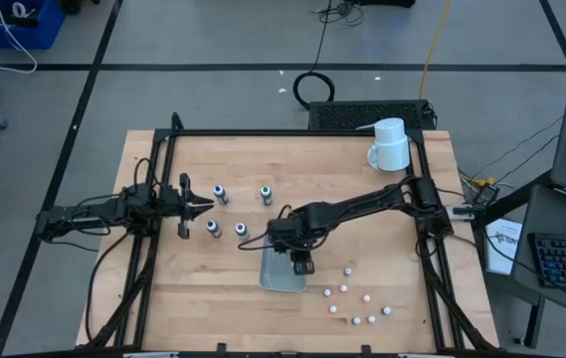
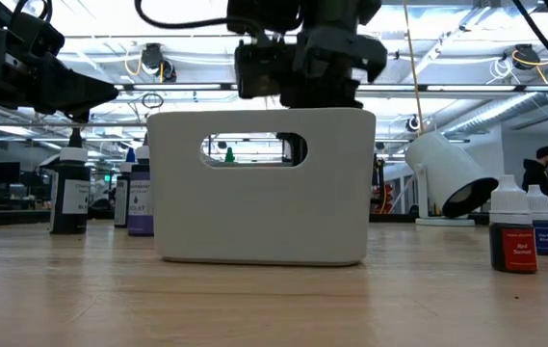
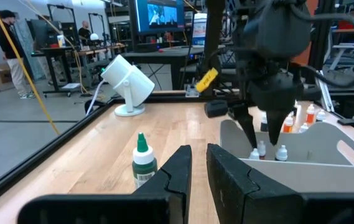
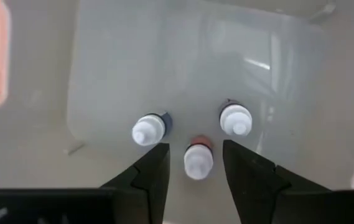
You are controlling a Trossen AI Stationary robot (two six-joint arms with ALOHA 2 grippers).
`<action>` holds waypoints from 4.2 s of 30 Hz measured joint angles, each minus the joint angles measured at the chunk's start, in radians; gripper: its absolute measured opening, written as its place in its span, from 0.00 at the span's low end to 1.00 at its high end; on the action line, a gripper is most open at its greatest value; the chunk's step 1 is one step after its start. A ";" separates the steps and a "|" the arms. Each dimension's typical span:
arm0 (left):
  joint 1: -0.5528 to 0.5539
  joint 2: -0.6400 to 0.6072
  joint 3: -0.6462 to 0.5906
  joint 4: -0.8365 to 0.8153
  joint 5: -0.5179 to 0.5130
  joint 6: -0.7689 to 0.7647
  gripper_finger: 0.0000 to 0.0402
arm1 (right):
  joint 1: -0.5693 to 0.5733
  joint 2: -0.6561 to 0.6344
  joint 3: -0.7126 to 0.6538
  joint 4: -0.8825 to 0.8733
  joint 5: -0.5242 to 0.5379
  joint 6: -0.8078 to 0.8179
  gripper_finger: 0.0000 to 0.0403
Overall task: Pick & Place food coloring
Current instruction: Put the small black food coloring bottle into the white bin
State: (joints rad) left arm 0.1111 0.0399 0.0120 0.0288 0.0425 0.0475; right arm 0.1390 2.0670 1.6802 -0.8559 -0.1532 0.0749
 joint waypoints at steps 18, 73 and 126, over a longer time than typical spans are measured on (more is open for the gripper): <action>0.000 0.000 0.000 0.000 0.000 0.000 0.14 | 0.207 -0.175 0.002 -0.407 0.100 0.574 0.35; 0.000 0.000 0.000 0.001 0.000 0.000 0.14 | 0.789 -0.547 -0.645 0.023 0.073 2.070 0.35; 0.000 0.000 0.000 0.001 0.000 0.000 0.14 | 0.758 -0.454 -0.661 0.118 0.023 2.015 0.35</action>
State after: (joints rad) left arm 0.1108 0.0401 0.0120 0.0299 0.0425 0.0479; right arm 0.8970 1.6131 1.0187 -0.7376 -0.1303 2.0899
